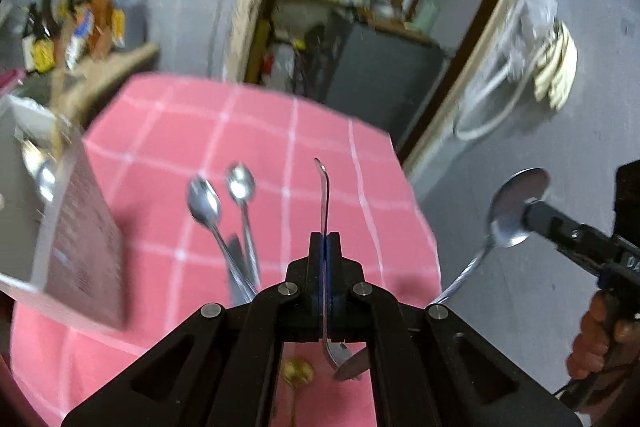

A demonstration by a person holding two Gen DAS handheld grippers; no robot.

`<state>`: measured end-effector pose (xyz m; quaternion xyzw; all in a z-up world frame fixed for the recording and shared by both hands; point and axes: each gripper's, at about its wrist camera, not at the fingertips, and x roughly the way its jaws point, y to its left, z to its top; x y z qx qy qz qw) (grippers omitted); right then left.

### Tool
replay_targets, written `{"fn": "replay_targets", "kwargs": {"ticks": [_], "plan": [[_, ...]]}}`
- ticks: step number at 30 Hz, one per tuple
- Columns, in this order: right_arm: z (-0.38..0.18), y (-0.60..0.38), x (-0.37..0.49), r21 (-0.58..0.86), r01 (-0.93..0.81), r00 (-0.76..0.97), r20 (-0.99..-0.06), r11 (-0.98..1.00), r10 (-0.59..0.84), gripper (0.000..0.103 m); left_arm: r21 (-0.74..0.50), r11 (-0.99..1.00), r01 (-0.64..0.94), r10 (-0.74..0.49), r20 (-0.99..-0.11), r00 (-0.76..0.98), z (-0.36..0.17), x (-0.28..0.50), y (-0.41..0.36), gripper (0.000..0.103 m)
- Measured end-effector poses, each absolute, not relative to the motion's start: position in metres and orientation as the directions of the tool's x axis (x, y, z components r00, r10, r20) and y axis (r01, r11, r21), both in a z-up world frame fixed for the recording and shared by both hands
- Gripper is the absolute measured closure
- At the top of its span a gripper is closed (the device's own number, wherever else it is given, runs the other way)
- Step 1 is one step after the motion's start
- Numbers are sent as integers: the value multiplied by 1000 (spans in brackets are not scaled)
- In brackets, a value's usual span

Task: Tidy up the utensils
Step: 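Carry both spoons over the white caddy and open both tools to drop them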

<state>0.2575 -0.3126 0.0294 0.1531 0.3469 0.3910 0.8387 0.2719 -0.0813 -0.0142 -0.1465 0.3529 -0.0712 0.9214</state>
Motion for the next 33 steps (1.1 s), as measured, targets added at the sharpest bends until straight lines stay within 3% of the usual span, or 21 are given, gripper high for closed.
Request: {"fn": "replay_targets", "kwargs": {"ticks": [10,17,24,33], "plan": [[99,-264,259,413,-646,540,-347,642,767,101,-301,951,-72,-69,-433,899,83,215,-9,103],[122,-188,257,341,-729,499,-329,594,802,101,-253,954,-160,55,-378,924,116,187,50,103],[117,-109,244,194,-796,475,-384,573,791,101,-196,954,-226,140,-375,917,100,176,83,103],[72,-49,233,122,-830,413,-522,544,746,101,-168,962,-216,129,-417,900,59,173,96,103]]}}
